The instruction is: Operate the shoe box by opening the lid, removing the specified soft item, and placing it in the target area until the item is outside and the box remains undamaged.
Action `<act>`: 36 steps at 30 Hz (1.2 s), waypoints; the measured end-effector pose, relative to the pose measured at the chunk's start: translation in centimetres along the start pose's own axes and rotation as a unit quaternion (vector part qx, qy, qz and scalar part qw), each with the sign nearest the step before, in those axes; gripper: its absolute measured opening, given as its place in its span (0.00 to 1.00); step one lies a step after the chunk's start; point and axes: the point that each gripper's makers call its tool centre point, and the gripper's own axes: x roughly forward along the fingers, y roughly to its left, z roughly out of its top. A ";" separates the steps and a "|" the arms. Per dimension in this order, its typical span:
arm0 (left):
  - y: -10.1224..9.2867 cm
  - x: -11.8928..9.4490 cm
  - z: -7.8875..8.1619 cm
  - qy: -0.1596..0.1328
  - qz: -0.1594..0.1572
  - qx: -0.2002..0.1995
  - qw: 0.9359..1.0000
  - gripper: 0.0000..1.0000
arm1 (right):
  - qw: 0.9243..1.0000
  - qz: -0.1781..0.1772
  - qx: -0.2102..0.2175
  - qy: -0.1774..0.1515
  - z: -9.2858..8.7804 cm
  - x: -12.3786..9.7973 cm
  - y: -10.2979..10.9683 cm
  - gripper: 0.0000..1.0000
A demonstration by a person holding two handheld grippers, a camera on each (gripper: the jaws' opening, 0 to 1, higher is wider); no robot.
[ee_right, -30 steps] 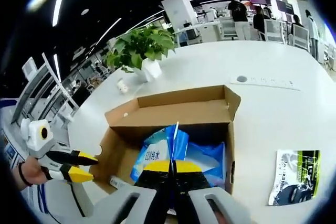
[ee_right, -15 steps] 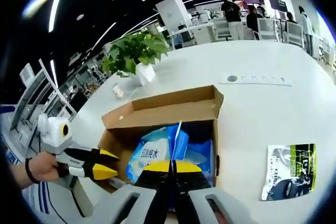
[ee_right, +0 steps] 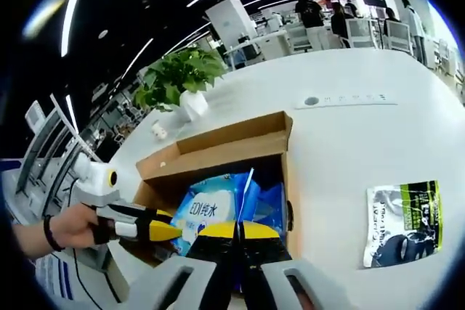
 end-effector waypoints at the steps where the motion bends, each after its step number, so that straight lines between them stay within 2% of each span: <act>1: -0.1 0.0 0.1 0.000 -0.002 -0.001 1.000 0.22 | 1.000 0.002 0.000 -0.001 0.0 0.0 0.0 0.00; 7: -0.4 0.4 0.2 0.001 0.003 0.002 1.000 0.15 | 1.000 0.010 -0.001 -0.002 -0.1 0.2 0.1 0.00; 12: -0.1 0.2 0.4 -0.004 0.007 -0.003 1.000 0.09 | 1.000 0.010 -0.002 0.014 -0.7 0.4 -0.3 0.00; 20: -0.5 -0.9 0.5 -0.009 0.013 -0.002 1.000 0.05 | 1.000 0.007 -0.017 0.021 -1.4 0.4 -0.2 0.00; 27: -1.1 -2.1 1.5 -0.022 0.023 0.016 0.999 0.04 | 1.000 0.008 0.009 0.004 -1.2 0.0 0.3 0.00; 31: -1.6 -3.3 2.4 -0.042 0.019 0.020 0.999 0.03 | 1.000 0.013 0.009 -0.002 -0.8 -0.6 0.4 0.00; 33: -2.3 -3.9 3.0 -0.050 0.017 0.044 0.998 0.03 | 1.000 0.014 0.010 -0.009 -0.4 -0.9 0.1 0.00; 36: -3.2 -4.5 3.5 -0.055 0.022 0.055 0.997 0.03 | 1.000 0.014 0.011 -0.022 0.2 -1.7 0.2 0.00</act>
